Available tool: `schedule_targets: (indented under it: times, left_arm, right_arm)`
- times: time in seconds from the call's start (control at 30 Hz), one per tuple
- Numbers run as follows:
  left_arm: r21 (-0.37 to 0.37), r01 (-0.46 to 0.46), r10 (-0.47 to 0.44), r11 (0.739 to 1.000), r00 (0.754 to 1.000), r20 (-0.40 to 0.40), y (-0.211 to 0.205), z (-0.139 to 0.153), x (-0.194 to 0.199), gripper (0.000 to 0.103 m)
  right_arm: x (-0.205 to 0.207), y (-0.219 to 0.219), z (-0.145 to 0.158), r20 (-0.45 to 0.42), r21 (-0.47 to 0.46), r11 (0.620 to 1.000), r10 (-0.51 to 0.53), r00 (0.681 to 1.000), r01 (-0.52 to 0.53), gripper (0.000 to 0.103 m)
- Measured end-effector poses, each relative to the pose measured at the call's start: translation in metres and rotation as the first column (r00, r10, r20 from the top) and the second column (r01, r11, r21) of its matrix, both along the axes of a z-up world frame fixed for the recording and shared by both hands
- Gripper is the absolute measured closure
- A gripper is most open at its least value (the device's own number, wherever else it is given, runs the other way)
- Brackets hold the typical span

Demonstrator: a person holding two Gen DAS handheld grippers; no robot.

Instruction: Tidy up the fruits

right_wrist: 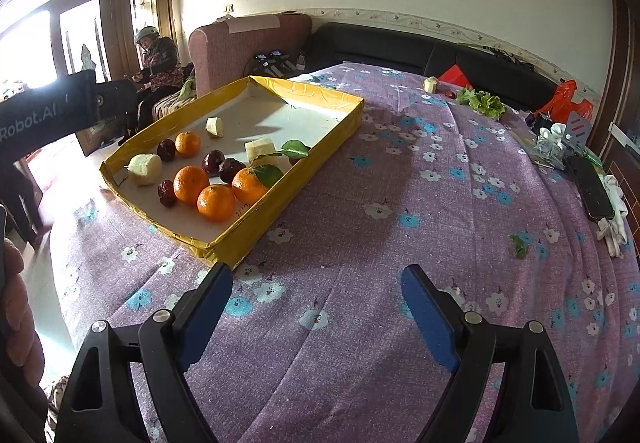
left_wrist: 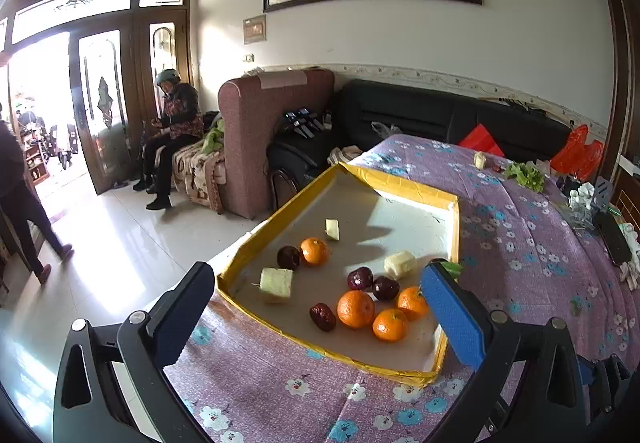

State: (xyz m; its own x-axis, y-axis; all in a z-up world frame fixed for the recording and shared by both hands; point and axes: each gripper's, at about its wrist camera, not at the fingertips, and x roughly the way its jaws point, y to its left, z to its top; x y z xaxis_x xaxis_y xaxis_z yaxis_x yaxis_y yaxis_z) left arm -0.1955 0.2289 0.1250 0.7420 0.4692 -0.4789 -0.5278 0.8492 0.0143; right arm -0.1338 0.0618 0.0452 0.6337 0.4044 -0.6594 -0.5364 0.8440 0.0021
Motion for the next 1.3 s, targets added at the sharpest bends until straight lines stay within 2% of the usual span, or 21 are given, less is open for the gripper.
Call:
schedule_targets:
  times: [0.27,0.37,0.47,0.6,0.83,0.97,1.1,1.2,1.3]
  left_arm:
    - [0.116,-0.071,0.054,0.991,0.989,0.139,-0.007,0.024,-0.033,0.0]
    - [0.102,-0.096,0.08,0.99,0.984,0.157,0.004,0.029,-0.041,0.0]
    - [0.065,-0.122,0.109,0.99,0.978,0.176,0.019,0.031,-0.049,0.0]
    - [0.031,-0.151,0.144,0.988,0.975,0.171,0.036,0.028,-0.051,0.0]
    - [0.04,-0.132,0.125,0.99,0.982,0.145,0.035,0.019,-0.045,0.0]
    - [0.048,-0.119,0.111,0.992,0.983,0.145,0.031,0.018,-0.041,0.0]
    - [0.07,-0.153,0.14,0.986,0.976,0.167,0.029,0.021,-0.043,0.0]
    - [0.134,-0.239,0.204,0.962,0.951,0.232,0.019,0.029,-0.054,0.0]
    - [0.194,-0.289,0.212,0.937,0.916,0.34,0.005,0.044,-0.071,0.0]
  right_arm:
    - [-0.009,0.002,0.007,0.02,0.004,1.0,0.022,1.0,-0.022,0.011]
    - [-0.007,0.017,0.004,-0.014,-0.017,0.996,0.082,0.997,-0.082,0.011]
    - [-0.003,0.028,0.001,-0.009,-0.061,0.995,0.077,0.997,-0.077,0.011]
    - [0.003,0.039,-0.003,-0.04,-0.059,0.994,0.092,0.995,-0.094,0.011]
    - [0.02,0.067,-0.007,-0.015,-0.1,0.99,0.101,0.995,-0.102,0.008]
    - [0.031,0.068,-0.007,0.032,-0.156,0.987,0.044,0.999,-0.038,0.007]
    - [0.029,0.049,0.006,0.018,-0.041,0.997,0.063,0.998,-0.062,0.007]
    - [0.021,0.039,0.014,0.034,-0.002,0.999,0.052,0.998,-0.052,0.007]
    - [0.013,0.029,0.022,0.036,0.047,0.997,0.056,0.998,-0.058,0.007]
